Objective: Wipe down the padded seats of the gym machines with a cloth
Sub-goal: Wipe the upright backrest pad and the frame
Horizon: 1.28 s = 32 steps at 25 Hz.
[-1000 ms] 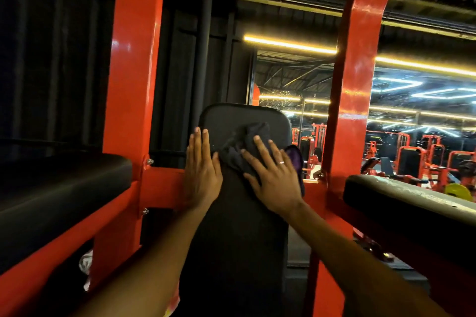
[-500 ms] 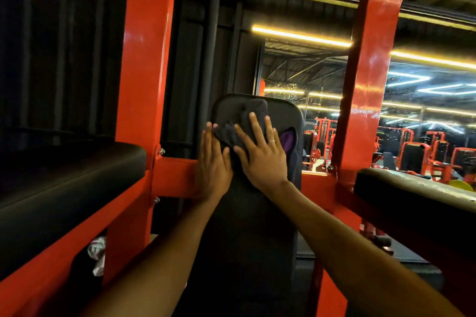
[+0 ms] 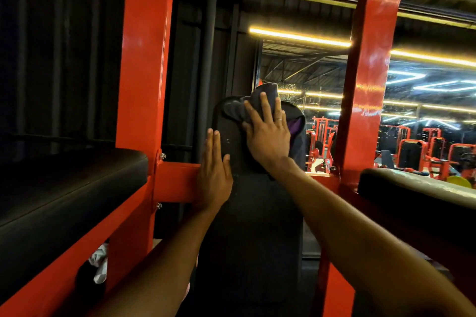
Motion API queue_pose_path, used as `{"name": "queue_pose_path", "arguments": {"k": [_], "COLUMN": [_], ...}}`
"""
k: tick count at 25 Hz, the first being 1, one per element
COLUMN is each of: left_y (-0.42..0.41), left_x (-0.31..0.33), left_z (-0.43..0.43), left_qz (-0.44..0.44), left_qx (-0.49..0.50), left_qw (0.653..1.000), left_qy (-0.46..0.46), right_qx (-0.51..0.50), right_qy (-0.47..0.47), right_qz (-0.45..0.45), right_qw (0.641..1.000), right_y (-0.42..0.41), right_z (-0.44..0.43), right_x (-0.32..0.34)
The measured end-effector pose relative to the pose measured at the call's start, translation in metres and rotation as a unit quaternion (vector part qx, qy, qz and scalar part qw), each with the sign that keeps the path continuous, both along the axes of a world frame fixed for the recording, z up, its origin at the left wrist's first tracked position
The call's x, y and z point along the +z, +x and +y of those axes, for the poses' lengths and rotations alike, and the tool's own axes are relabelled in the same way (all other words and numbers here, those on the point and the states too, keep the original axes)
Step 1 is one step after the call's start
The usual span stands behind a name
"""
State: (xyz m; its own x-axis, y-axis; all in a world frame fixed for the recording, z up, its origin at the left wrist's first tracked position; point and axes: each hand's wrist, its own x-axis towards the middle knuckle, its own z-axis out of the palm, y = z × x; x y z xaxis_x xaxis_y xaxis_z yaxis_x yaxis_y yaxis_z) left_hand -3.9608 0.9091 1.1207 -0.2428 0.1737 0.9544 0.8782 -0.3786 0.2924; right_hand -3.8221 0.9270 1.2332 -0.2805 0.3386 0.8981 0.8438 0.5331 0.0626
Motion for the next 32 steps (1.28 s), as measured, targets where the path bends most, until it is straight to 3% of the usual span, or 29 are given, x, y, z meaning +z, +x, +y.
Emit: {"name": "queue_pose_path", "arguments": {"k": [8,13,19,24,32], "left_y": [0.004,0.012,0.008,0.007,0.009], "left_x": [-0.025,-0.050,-0.052,-0.053,-0.054], "left_z": [-0.004,-0.012,-0.011,-0.011,-0.010], "left_qz": [-0.064,-0.082,-0.068,-0.079,-0.060], "left_qx": [-0.011,-0.001,0.000,-0.001,0.040], "left_qw": [0.998,0.996,0.998,0.997,0.997], "left_qy": [-0.016,-0.019,0.003,-0.013,-0.038], "right_qx": [0.029,0.020,0.034,0.025,0.026], "right_qy": [0.082,-0.028,0.071,0.094,0.056], "right_qz": [-0.103,0.038,-0.082,-0.087,-0.105], "right_qw": [0.991,0.999,0.993,0.991,0.993], "right_y": [0.042,-0.004,-0.015,0.011,-0.044], "right_z": [-0.004,-0.015,-0.017,-0.016,-0.023], "right_x": [-0.110,-0.046,-0.083,-0.131,-0.059]}}
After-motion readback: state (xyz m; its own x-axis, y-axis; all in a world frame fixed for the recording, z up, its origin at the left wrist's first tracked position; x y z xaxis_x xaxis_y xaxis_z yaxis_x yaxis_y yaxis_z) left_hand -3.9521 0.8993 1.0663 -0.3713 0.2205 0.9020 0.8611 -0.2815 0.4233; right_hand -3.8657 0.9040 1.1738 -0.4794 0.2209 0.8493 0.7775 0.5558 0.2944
